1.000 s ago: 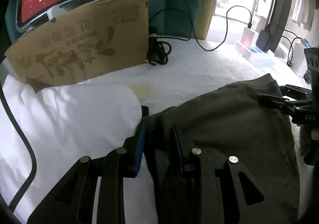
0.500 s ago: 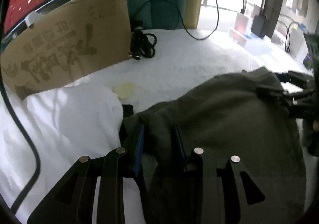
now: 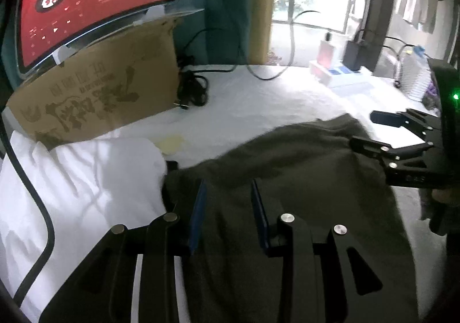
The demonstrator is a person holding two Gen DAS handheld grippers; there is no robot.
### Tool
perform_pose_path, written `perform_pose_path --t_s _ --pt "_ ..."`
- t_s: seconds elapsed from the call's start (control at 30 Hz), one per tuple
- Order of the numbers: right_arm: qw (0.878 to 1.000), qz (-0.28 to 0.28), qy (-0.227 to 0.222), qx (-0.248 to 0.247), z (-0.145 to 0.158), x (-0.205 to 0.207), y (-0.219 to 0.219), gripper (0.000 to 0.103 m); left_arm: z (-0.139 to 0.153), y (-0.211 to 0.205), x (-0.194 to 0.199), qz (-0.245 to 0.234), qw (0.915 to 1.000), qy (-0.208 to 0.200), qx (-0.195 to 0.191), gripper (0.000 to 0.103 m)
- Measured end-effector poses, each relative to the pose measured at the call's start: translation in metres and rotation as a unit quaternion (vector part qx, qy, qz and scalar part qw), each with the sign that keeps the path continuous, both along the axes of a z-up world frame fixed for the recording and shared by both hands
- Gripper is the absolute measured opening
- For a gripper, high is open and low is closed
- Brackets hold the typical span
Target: Fold small clothes
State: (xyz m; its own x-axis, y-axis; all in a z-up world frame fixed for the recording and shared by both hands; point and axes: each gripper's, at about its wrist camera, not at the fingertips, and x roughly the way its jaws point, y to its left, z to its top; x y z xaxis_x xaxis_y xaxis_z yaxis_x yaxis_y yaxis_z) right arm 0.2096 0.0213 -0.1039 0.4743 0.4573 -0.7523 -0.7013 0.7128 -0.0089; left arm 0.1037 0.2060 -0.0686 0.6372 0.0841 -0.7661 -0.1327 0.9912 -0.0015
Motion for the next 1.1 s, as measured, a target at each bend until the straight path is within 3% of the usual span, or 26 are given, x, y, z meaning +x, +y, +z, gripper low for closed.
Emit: perform_pose_path --t_s 0.23,0.53,0.7,1.1 --pt "1.0 0.029 0.003 0.004 0.005 -0.03 0.0 0.081 -0.004 -0.02 -0.02 -0.004 0.9996 0.002 -0.028 0.035" --pt "0.999 0.025 0.006 -0.032 -0.011 -0.045 -0.007 0.081 -0.027 -0.021 -0.032 0.014 0.9988 0.027 -0.039 0.035" --pt "0.999 0.018 0.017 -0.046 -0.022 -0.049 -0.015 0.081 -0.024 -0.019 -0.037 0.019 0.9984 0.022 -0.048 0.035" --pt "0.999 0.02 0.012 -0.027 -0.005 -0.079 -0.026 0.081 0.001 -0.044 -0.065 -0.004 0.9985 -0.009 -0.055 0.035"
